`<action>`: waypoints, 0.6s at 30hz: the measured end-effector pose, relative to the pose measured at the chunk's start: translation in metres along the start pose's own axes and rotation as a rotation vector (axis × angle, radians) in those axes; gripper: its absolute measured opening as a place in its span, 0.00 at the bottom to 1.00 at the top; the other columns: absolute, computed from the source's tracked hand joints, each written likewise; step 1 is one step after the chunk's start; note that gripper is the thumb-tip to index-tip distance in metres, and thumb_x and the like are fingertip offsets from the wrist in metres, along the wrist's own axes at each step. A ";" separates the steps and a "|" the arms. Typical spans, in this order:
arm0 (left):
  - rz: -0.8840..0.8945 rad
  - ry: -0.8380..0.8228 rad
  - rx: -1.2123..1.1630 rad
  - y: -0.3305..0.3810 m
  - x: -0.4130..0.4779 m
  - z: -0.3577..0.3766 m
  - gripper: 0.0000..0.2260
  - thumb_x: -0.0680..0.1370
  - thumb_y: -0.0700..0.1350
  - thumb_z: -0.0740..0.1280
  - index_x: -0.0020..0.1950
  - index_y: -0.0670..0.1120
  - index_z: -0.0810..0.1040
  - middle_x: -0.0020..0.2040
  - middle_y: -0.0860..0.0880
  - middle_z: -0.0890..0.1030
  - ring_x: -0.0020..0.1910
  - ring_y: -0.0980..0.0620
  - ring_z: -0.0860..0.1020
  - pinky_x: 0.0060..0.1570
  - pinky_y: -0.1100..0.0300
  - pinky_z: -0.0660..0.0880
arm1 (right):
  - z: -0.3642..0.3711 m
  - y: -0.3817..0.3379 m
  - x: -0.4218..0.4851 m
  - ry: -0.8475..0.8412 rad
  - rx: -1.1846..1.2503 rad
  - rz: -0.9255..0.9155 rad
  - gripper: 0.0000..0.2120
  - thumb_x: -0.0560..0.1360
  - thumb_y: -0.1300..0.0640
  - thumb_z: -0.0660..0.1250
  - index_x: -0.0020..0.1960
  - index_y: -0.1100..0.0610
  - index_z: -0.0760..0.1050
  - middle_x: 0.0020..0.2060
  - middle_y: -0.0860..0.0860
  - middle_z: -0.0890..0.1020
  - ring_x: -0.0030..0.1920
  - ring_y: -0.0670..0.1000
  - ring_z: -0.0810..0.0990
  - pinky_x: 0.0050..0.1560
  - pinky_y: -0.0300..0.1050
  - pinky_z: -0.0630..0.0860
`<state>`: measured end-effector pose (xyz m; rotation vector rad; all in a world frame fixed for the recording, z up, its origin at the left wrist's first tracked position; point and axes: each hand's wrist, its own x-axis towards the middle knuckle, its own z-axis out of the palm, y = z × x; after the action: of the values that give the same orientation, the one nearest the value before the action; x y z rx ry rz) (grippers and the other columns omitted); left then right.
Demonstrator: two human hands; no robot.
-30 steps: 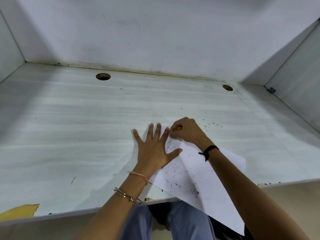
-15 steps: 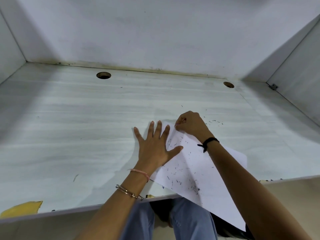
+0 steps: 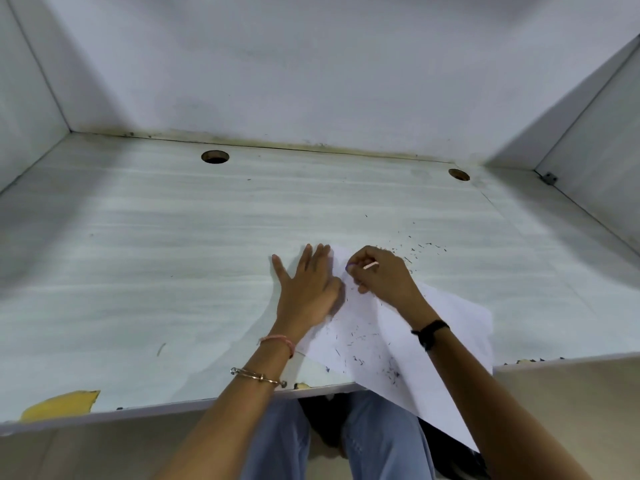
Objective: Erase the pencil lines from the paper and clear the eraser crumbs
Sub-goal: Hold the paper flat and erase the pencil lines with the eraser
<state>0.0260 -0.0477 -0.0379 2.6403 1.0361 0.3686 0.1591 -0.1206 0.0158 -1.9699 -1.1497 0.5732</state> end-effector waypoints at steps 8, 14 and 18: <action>-0.016 -0.070 -0.676 -0.029 -0.027 -0.029 0.20 0.79 0.46 0.56 0.71 0.48 0.71 0.71 0.56 0.69 0.73 0.62 0.61 0.70 0.67 0.40 | -0.008 0.013 -0.006 0.017 -0.002 0.011 0.03 0.76 0.65 0.66 0.48 0.62 0.77 0.41 0.53 0.80 0.29 0.37 0.78 0.33 0.25 0.71; 0.155 -0.229 -0.177 -0.042 -0.046 -0.028 0.35 0.77 0.67 0.55 0.80 0.53 0.51 0.78 0.59 0.47 0.77 0.63 0.43 0.73 0.61 0.34 | -0.007 -0.004 -0.013 -0.035 -0.021 -0.011 0.08 0.71 0.67 0.68 0.47 0.57 0.80 0.42 0.47 0.83 0.37 0.37 0.79 0.35 0.24 0.71; 0.133 -0.169 -0.026 -0.036 -0.049 -0.022 0.41 0.74 0.73 0.50 0.80 0.55 0.44 0.78 0.59 0.41 0.76 0.62 0.37 0.74 0.54 0.33 | 0.020 -0.020 -0.031 -0.196 -0.020 -0.103 0.05 0.71 0.62 0.72 0.47 0.58 0.81 0.39 0.49 0.83 0.37 0.40 0.78 0.39 0.26 0.72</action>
<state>-0.0380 -0.0528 -0.0366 2.6699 0.8017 0.1809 0.1196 -0.1343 0.0195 -1.8909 -1.3728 0.7143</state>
